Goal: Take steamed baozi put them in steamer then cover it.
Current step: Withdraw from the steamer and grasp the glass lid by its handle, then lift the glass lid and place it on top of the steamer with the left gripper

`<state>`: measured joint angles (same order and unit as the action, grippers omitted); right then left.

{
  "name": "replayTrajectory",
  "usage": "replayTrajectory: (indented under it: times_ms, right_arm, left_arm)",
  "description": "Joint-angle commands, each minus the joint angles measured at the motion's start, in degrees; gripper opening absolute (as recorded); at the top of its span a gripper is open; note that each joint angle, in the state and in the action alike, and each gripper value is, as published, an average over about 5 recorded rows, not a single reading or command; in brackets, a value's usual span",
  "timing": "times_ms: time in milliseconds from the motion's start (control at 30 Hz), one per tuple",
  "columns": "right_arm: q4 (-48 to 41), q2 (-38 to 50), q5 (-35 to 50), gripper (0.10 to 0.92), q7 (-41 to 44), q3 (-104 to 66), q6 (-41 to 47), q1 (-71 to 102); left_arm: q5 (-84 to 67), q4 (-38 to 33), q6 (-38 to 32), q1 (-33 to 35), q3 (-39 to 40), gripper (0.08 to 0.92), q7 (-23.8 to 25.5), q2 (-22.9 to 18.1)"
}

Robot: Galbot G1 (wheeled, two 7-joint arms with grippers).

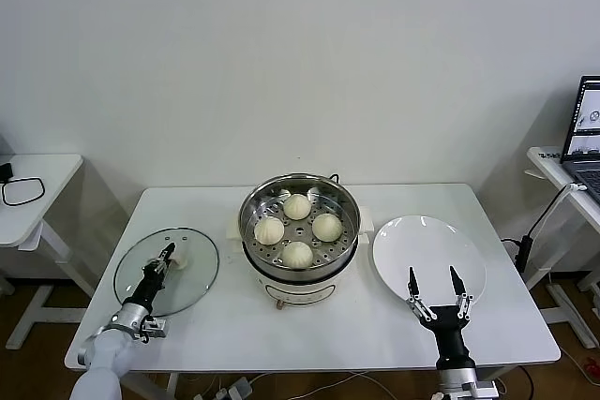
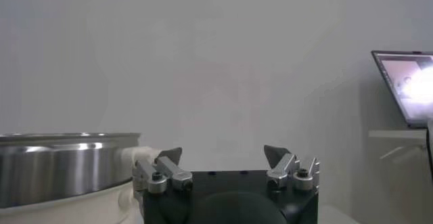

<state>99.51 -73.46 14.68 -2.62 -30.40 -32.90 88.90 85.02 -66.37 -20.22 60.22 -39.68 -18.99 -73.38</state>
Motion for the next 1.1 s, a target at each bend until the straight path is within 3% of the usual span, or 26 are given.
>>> replayTrajectory:
  times_ms: [33,200,333,600,833,1100]
  right_arm:
    - [-0.1,0.0,-0.2,0.823,0.0,0.1,0.0,-0.2]
    - [-0.1,-0.1,-0.3,0.823,0.0,0.2,-0.1,-0.3]
    - [-0.3,0.0,-0.3,0.823,-0.1,0.4,0.0,-0.5]
    - [-0.6,0.1,-0.2,0.823,0.0,0.6,-0.1,-0.9]
    - [-1.8,0.1,-0.2,0.823,0.2,0.5,-1.0,-0.9]
    - [-1.9,-0.1,-0.1,0.823,0.2,0.2,-0.9,-0.7]
  left_arm:
    - [-1.9,-13.4,1.5,4.5,-2.9,0.197,0.1,-0.6]
    - [-6.2,-26.1,4.4,9.2,-5.7,0.197,2.5,0.1]
    - [-13.4,-37.0,10.9,13.8,-5.7,0.197,6.9,1.8]
    - [-21.2,-55.3,26.0,19.8,4.2,0.197,20.1,6.4]
    - [-19.3,-61.4,37.4,15.2,14.3,0.197,29.7,9.9]
    - [-14.7,-59.9,46.5,4.7,30.7,0.197,36.9,11.5]
